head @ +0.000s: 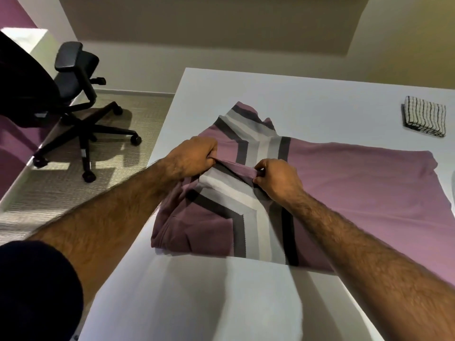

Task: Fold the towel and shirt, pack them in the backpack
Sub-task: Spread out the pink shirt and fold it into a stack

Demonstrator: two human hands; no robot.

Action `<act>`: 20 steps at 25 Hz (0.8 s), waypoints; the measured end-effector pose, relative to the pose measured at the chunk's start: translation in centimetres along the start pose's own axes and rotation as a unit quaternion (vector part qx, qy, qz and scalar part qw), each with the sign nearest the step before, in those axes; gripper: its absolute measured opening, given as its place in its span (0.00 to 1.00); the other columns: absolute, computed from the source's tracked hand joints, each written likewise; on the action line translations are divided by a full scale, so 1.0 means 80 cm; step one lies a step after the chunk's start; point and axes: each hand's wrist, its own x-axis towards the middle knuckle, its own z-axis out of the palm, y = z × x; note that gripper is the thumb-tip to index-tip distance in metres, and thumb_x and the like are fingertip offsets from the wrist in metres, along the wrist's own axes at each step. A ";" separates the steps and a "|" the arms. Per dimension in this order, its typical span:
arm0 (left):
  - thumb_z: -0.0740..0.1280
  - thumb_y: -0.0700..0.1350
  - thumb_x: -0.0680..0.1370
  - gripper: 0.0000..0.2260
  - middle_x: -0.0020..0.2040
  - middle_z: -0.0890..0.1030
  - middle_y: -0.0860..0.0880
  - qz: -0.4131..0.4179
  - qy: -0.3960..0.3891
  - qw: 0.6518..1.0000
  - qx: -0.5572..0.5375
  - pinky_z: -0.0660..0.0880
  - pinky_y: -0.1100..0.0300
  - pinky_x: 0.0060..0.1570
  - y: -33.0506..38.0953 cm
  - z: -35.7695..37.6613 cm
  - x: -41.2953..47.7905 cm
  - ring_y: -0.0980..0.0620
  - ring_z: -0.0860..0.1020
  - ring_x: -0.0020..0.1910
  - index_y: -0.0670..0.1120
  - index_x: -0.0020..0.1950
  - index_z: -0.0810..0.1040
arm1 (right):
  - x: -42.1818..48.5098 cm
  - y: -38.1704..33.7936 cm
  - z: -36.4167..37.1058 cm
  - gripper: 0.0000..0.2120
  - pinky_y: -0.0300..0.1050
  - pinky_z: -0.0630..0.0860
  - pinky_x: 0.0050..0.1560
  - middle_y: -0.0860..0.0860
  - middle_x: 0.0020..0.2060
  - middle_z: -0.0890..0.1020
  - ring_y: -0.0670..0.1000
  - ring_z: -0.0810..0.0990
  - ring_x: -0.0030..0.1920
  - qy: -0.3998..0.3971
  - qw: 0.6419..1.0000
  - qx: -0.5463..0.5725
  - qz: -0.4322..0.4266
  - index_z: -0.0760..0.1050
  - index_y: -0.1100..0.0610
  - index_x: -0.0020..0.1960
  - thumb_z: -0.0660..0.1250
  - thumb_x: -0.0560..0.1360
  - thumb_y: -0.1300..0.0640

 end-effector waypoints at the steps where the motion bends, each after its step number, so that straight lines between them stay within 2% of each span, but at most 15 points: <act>1: 0.65 0.42 0.80 0.04 0.48 0.80 0.50 0.003 0.027 0.999 -0.034 0.76 0.54 0.48 0.003 -0.004 -0.004 0.49 0.77 0.46 0.50 0.50 0.74 | -0.005 0.001 -0.005 0.11 0.55 0.77 0.61 0.51 0.51 0.86 0.55 0.81 0.52 0.013 1.000 0.008 -0.004 0.83 0.54 0.58 0.73 0.77 0.53; 4: 0.65 0.41 0.81 0.10 0.54 0.77 0.54 0.039 0.100 0.992 -0.061 0.69 0.59 0.53 0.006 -0.010 -0.030 0.54 0.74 0.52 0.50 0.61 0.77 | -0.032 0.001 -0.015 0.05 0.54 0.75 0.56 0.50 0.46 0.84 0.53 0.78 0.49 0.058 0.996 0.006 -0.060 0.82 0.53 0.52 0.73 0.77 0.55; 7: 0.65 0.39 0.78 0.09 0.51 0.78 0.50 0.109 0.161 0.979 -0.054 0.65 0.64 0.49 -0.001 0.003 -0.080 0.51 0.73 0.50 0.46 0.56 0.80 | -0.070 0.000 -0.016 0.03 0.48 0.69 0.56 0.47 0.42 0.79 0.49 0.72 0.45 0.071 0.989 -0.022 -0.128 0.79 0.51 0.48 0.73 0.77 0.55; 9: 0.69 0.38 0.74 0.08 0.50 0.77 0.49 0.126 0.166 0.978 -0.018 0.69 0.60 0.49 -0.007 0.021 -0.121 0.50 0.74 0.48 0.45 0.52 0.80 | -0.096 0.001 -0.009 0.03 0.51 0.70 0.62 0.47 0.42 0.79 0.49 0.72 0.45 0.078 0.980 -0.043 -0.180 0.77 0.51 0.46 0.70 0.77 0.53; 12: 0.70 0.38 0.72 0.09 0.51 0.79 0.49 0.133 0.122 0.984 0.007 0.74 0.52 0.51 -0.005 0.050 -0.167 0.46 0.76 0.51 0.46 0.51 0.79 | -0.123 0.006 0.018 0.07 0.61 0.66 0.72 0.50 0.52 0.83 0.53 0.78 0.56 0.078 0.967 -0.092 -0.225 0.80 0.52 0.52 0.68 0.76 0.53; 14: 0.65 0.43 0.75 0.04 0.48 0.80 0.50 0.136 0.105 0.985 0.017 0.72 0.54 0.55 0.000 0.064 -0.190 0.46 0.77 0.51 0.48 0.48 0.78 | -0.139 0.011 0.043 0.10 0.63 0.61 0.76 0.51 0.59 0.82 0.54 0.77 0.64 0.053 0.962 -0.125 -0.236 0.81 0.53 0.56 0.71 0.76 0.53; 15: 0.63 0.44 0.75 0.04 0.46 0.80 0.51 0.131 0.107 0.985 0.012 0.71 0.54 0.56 0.003 0.068 -0.197 0.47 0.77 0.50 0.49 0.45 0.78 | -0.147 0.013 0.051 0.11 0.62 0.58 0.77 0.51 0.63 0.81 0.55 0.75 0.67 0.043 0.962 -0.135 -0.233 0.81 0.52 0.57 0.71 0.76 0.53; 17: 0.61 0.44 0.75 0.07 0.44 0.81 0.51 0.101 0.137 0.985 -0.024 0.71 0.52 0.56 0.020 0.072 -0.199 0.47 0.78 0.49 0.48 0.43 0.78 | -0.159 0.011 0.061 0.13 0.62 0.54 0.78 0.51 0.69 0.77 0.55 0.69 0.73 0.058 0.971 -0.108 -0.207 0.81 0.52 0.59 0.65 0.77 0.51; 19: 0.59 0.44 0.77 0.12 0.50 0.84 0.47 0.067 0.169 0.982 -0.053 0.75 0.48 0.58 0.039 0.081 -0.182 0.44 0.80 0.52 0.46 0.48 0.82 | -0.161 -0.007 0.068 0.20 0.63 0.54 0.78 0.52 0.75 0.71 0.56 0.64 0.77 0.090 0.982 -0.043 -0.163 0.78 0.53 0.66 0.60 0.77 0.51; 20: 0.57 0.46 0.79 0.15 0.57 0.84 0.45 0.055 0.163 0.984 -0.053 0.75 0.46 0.62 0.048 0.092 -0.171 0.43 0.81 0.58 0.45 0.54 0.83 | -0.159 -0.019 0.073 0.23 0.62 0.53 0.79 0.53 0.77 0.67 0.56 0.60 0.79 0.095 0.985 -0.022 -0.142 0.74 0.54 0.71 0.57 0.78 0.52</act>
